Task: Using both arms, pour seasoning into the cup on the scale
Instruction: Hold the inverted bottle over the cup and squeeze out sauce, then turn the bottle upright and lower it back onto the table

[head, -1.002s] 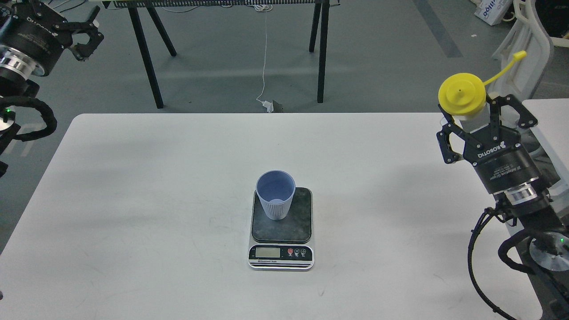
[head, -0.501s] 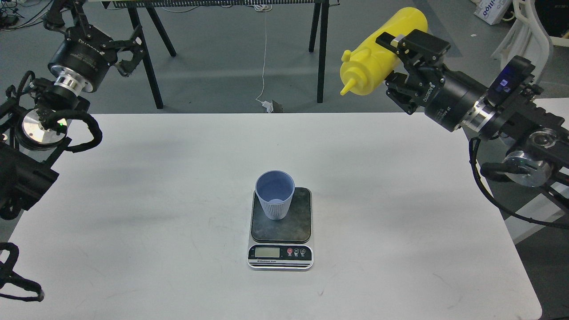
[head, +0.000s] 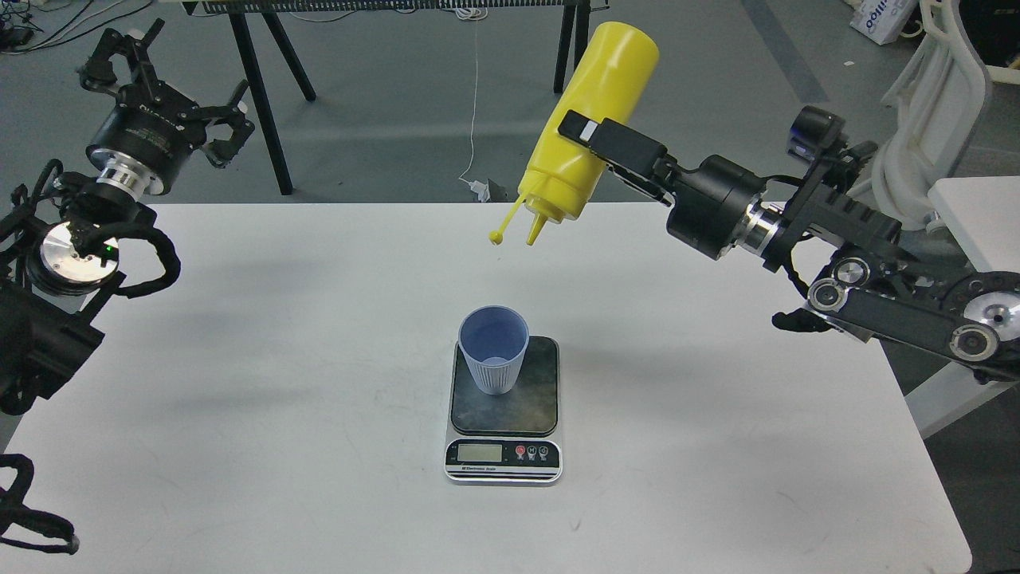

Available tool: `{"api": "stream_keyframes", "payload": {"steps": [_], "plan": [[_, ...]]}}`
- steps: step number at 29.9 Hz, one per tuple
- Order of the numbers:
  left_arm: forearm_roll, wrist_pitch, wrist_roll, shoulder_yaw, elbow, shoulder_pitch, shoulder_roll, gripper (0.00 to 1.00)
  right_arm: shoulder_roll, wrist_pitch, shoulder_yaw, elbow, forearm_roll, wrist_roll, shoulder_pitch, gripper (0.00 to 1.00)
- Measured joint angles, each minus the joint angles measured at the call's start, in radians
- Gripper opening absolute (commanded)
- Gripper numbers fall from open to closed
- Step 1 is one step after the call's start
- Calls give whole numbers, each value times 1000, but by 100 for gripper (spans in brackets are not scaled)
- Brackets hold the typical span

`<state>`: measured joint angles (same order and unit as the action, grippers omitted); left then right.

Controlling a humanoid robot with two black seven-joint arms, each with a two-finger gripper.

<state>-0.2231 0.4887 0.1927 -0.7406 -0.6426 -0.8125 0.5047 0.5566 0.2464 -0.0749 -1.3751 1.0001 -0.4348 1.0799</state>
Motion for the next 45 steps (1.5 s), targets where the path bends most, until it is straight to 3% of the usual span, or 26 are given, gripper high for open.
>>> {"api": "stream_keyframes", "payload": {"steps": [12,27,34,40,45], "plan": [[0,0,-1,-2,-2,-9,5,100,-225,37,130,220,408,-3,81,45],[2,0,-3,0,-2,-14,2,100,-267,86,167,301,528,-4,74,43],[5,0,-7,1,-6,-19,9,100,-209,77,125,245,325,-2,72,43],[9,0,-12,6,-12,-21,16,100,-27,5,47,63,-30,8,50,43],[8,0,-11,10,-14,-13,69,100,139,-92,-117,-108,-419,5,-97,43]]}}
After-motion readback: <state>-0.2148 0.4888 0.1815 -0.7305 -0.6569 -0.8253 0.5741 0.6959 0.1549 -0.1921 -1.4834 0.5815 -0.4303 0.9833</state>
